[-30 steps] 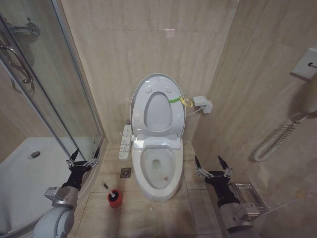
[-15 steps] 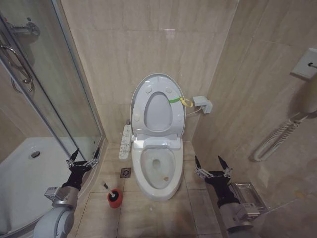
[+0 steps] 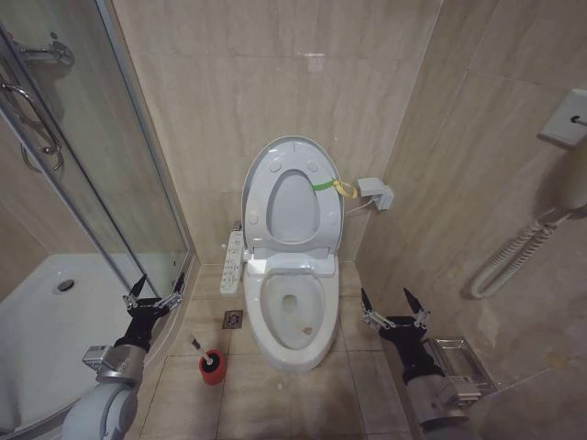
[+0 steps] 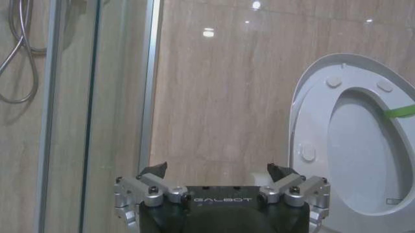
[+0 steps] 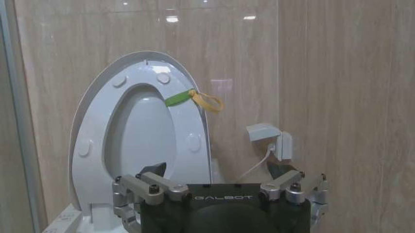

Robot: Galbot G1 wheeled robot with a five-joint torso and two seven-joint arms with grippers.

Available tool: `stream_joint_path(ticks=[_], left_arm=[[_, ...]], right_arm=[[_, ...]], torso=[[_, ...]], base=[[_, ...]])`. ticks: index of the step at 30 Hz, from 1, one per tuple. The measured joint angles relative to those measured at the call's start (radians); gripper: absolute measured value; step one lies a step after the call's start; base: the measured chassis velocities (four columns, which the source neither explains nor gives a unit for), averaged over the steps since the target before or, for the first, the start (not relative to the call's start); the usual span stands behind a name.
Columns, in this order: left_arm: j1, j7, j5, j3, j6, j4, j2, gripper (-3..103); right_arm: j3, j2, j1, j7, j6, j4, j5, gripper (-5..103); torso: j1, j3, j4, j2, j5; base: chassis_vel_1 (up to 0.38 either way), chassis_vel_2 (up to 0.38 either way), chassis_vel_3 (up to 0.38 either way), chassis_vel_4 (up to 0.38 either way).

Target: Open the toilet lid, clean the toilet bowl with a toilet brush, close the toilet lid, and flush.

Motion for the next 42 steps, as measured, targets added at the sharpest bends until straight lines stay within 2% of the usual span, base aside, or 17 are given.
stream_joint_path(ticks=[24,26,28,29,32,33,36,37,39,41,42], left_arm=[[0.001,0.0,0.0,0.0,0.003,-0.002,0.0,100],[0.01,-0.005,0.008,0.0,0.031,-0.023,-0.005,100],[0.029,-0.016,0.024,0.002,0.089,-0.063,-0.014,100],[0.029,-0.016,0.024,0.002,0.089,-0.063,-0.014,100],[0.066,-0.037,0.056,0.006,0.2,-0.143,-0.034,100],[0.066,-0.037,0.056,0.006,0.2,-0.143,-0.034,100],[0.101,-0.058,0.087,0.01,0.308,-0.22,-0.051,100],[0.101,-0.058,0.087,0.01,0.308,-0.22,-0.051,100],[0.126,-0.073,0.11,0.013,0.382,-0.273,-0.064,100],[0.147,-0.084,0.134,0.016,0.383,-0.302,-0.074,100],[0.168,-0.091,0.15,0.019,0.361,-0.313,-0.079,100]], right_arm=[[0.0,0.0,0.0,0.0,0.0,0.0,0.0,100],[0.0,0.0,0.0,0.0,0.0,0.0,0.0,100],[0.0,0.0,0.0,0.0,0.0,0.0,0.0,100],[0.0,0.0,0.0,0.0,0.0,0.0,0.0,100],[0.0,0.0,0.0,0.0,0.0,0.0,0.0,100],[0.0,0.0,0.0,0.0,0.0,0.0,0.0,100],[0.0,0.0,0.0,0.0,0.0,0.0,0.0,100],[0.0,0.0,0.0,0.0,0.0,0.0,0.0,100],[0.0,0.0,0.0,0.0,0.0,0.0,0.0,100],[0.0,0.0,0.0,0.0,0.0,0.0,0.0,100],[0.0,0.0,0.0,0.0,0.0,0.0,0.0,100]], torso=[[0.0,0.0,0.0,0.0,0.0],[0.0,0.0,-0.0001,0.0,-0.0001],[0.0,0.0,0.0,0.0,0.0],[0.0,0.0,0.0,0.0,0.0],[0.0,0.0,0.0,0.0,0.0001],[0.0,0.0,0.0,0.0,0.0001],[0.0,0.0,0.0,0.0,0.0001],[0.0,0.0,0.0,0.0,0.0001],[0.0,0.0,0.0001,0.0,0.0002],[0.0,0.0,-0.0006,0.0,0.0001],[0.0,0.0,-0.0002,0.0,0.0002]], base=[[0.0,0.0,0.0,0.0],[0.0,0.0,0.0,0.0],[0.0,0.0,0.0,0.0],[0.0,0.0,0.0,0.0],[0.0,0.0,0.0,0.0],[0.0,0.0,0.0,0.0],[0.0,0.0,0.0,0.0],[0.0,0.0,0.0,0.0],[0.0,0.0,0.0,0.0],[0.0,0.0,0.0,0.0],[0.0,0.0,0.0,0.0]])
